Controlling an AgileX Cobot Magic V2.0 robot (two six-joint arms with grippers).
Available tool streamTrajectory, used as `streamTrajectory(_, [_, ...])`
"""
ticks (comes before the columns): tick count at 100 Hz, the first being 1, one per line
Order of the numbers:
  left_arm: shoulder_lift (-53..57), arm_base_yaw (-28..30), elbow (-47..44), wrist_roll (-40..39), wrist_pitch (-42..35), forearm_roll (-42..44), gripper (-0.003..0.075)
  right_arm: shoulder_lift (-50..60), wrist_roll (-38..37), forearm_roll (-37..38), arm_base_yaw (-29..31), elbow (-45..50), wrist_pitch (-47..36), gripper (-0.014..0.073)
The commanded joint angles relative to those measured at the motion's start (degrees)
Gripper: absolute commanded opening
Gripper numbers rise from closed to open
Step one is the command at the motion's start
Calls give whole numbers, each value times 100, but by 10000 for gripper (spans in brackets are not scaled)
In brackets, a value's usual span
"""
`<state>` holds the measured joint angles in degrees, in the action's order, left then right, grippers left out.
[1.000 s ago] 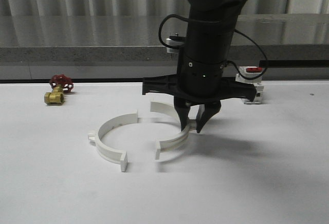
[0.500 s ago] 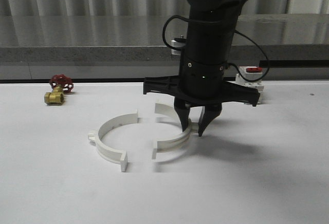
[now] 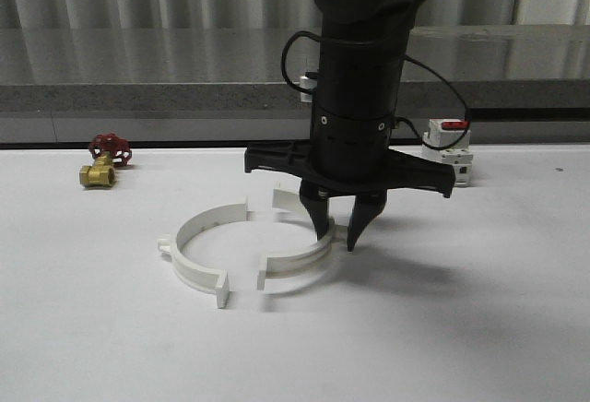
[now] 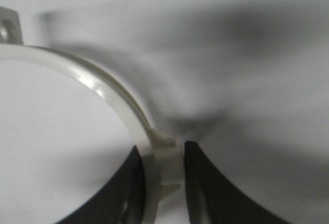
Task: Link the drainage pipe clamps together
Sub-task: 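Lower and push the held half against the placed half's ends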
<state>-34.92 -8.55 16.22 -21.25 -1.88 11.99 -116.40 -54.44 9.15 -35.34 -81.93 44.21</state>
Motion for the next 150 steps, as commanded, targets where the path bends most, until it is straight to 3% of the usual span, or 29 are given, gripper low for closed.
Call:
streamTrajectory(1, [1,12,165,-32,-428,-15,-20,292,-68,171,1,-190,-78,23])
streamTrajectory(150, [1,12,165,-32,-428,-15,-20,134,-218,138,-125,-200,-570,23])
